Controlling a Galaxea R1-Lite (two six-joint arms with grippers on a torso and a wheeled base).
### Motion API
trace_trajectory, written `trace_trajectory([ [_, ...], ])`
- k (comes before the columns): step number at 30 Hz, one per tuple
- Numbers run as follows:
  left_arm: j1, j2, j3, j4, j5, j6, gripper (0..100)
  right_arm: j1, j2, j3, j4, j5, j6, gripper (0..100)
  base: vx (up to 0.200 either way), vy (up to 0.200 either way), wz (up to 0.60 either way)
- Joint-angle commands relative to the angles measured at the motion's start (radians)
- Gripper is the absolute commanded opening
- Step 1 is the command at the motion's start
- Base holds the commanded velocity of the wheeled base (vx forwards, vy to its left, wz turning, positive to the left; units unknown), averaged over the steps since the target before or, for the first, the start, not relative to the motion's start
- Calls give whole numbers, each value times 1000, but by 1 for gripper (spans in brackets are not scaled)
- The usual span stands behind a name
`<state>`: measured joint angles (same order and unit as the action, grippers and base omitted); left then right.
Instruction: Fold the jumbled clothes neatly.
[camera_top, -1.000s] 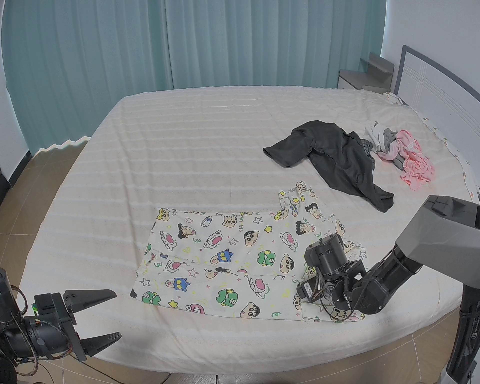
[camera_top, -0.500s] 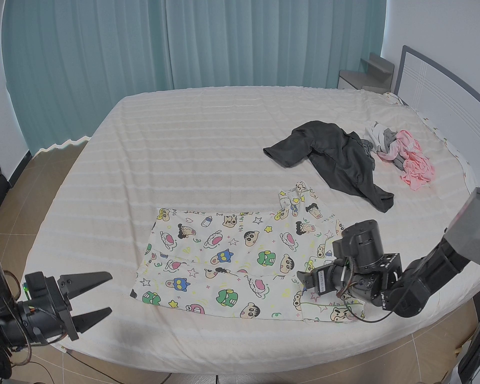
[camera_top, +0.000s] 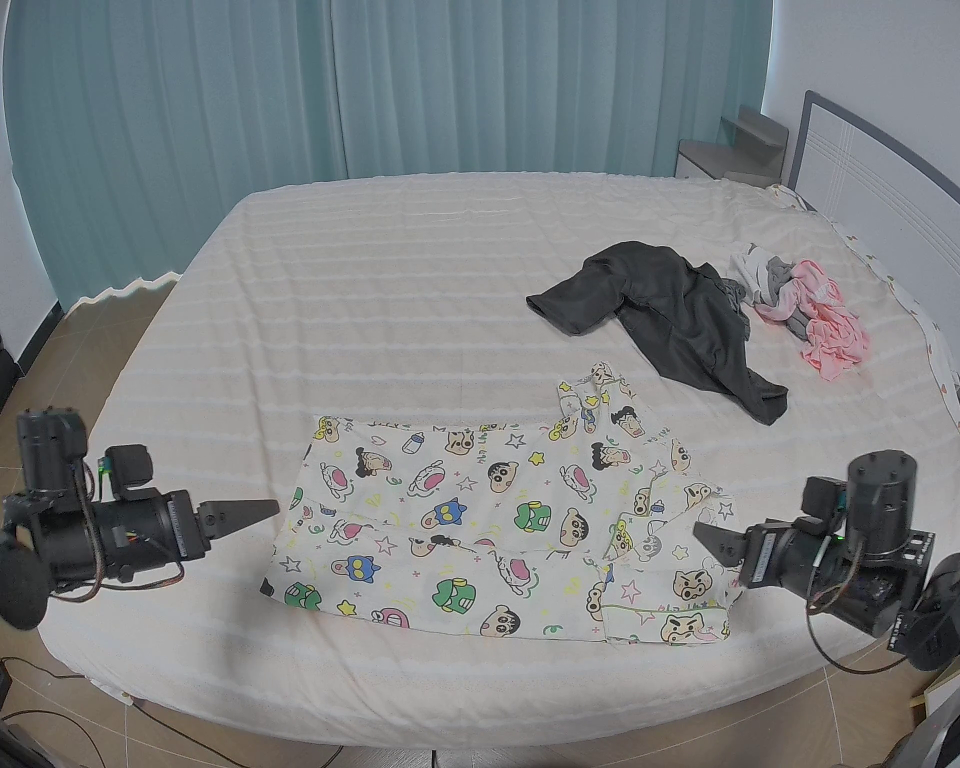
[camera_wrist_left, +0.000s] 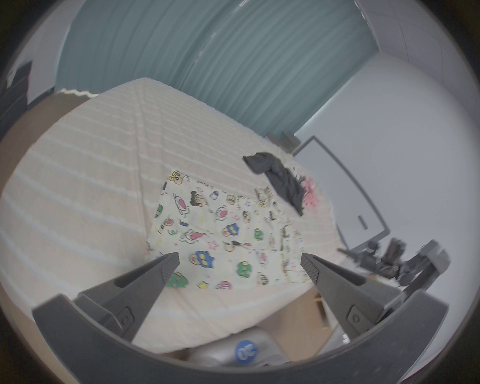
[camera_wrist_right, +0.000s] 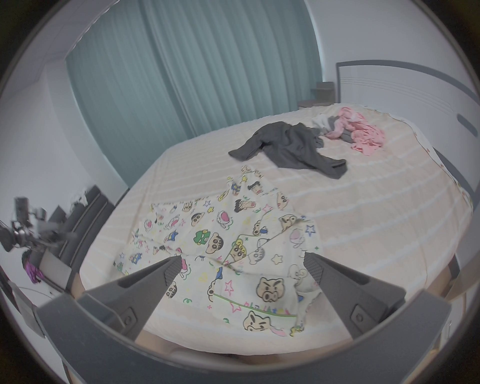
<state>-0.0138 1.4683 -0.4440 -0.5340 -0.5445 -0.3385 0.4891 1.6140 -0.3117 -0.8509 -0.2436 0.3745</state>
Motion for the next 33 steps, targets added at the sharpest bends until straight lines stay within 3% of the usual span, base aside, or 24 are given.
trace_trajectory([
  [1, 26, 377, -186, 12, 20, 196, 100, -152, -227, 172, -88, 92, 50, 100, 0, 0, 0],
  [4, 31, 460, -231, 9, 15, 237, 100, -152, -261, 200, -89, 96, 50, 100, 0, 0, 0],
  [7, 46, 524, -240, 9, -6, 345, 100, -150, -313, 230, -91, 101, 54, 100, 0, 0, 0],
  [11, 54, 589, -249, 9, -19, 449, 100, -150, -402, 279, -85, 150, 54, 100, 0, 0, 0],
  [16, 54, 627, -295, 9, -15, 454, 100, -144, -437, 306, -82, 239, 43, 100, 0, 0, 0],
  [33, 35, 702, -387, 3, -17, 457, 100, -141, -427, 306, -80, 248, 43, 100, 0, 0, 0],
])
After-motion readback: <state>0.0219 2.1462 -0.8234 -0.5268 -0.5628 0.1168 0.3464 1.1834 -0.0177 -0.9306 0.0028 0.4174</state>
